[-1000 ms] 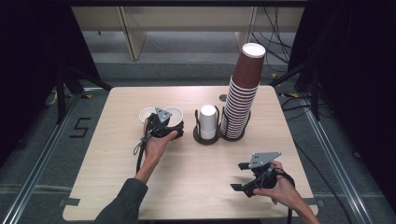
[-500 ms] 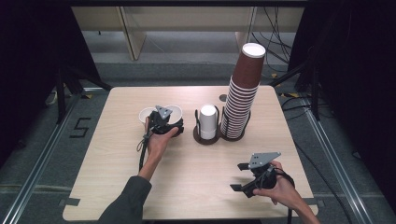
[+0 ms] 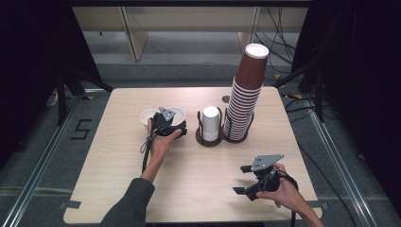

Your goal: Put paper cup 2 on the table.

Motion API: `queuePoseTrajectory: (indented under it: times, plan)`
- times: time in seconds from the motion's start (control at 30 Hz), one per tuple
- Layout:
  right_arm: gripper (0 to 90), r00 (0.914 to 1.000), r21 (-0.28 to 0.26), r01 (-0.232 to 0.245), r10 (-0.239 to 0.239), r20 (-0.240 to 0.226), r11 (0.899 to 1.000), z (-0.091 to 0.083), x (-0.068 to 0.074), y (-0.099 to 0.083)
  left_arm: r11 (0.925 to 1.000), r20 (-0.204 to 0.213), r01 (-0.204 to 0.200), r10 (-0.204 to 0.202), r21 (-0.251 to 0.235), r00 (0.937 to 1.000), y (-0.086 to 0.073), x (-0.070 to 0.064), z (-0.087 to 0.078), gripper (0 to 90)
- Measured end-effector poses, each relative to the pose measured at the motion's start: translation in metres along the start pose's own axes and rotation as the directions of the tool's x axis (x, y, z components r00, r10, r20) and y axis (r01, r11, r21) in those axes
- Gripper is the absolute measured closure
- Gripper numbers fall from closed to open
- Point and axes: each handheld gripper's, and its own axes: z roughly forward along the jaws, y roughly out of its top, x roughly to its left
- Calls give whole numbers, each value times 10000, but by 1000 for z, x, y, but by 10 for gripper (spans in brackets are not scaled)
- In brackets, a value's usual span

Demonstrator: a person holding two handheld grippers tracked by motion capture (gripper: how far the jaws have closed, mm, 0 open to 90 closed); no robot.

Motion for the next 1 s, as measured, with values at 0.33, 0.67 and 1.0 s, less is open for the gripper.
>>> queuePoseTrajectory:
  times: [0.33, 0.67, 1.0]
  plan:
    - [163, 9998, 39, -164, 165, -149, 9999, -1, 1, 0, 10000, -9, -45, 45, -14, 10000, -1, -2, -2, 85]
    - [164, 10000, 6, -8, 8, -87, 10000, 0, 1, 0, 9998, -41, -75, 75, -172, 10000, -5, -4, -4, 82]
    - [164, 10000, 46, 10, -9, -86, 10000, 0, 1, 0, 9992, -207, -212, 205, -339, 9996, -10, -9, -7, 80]
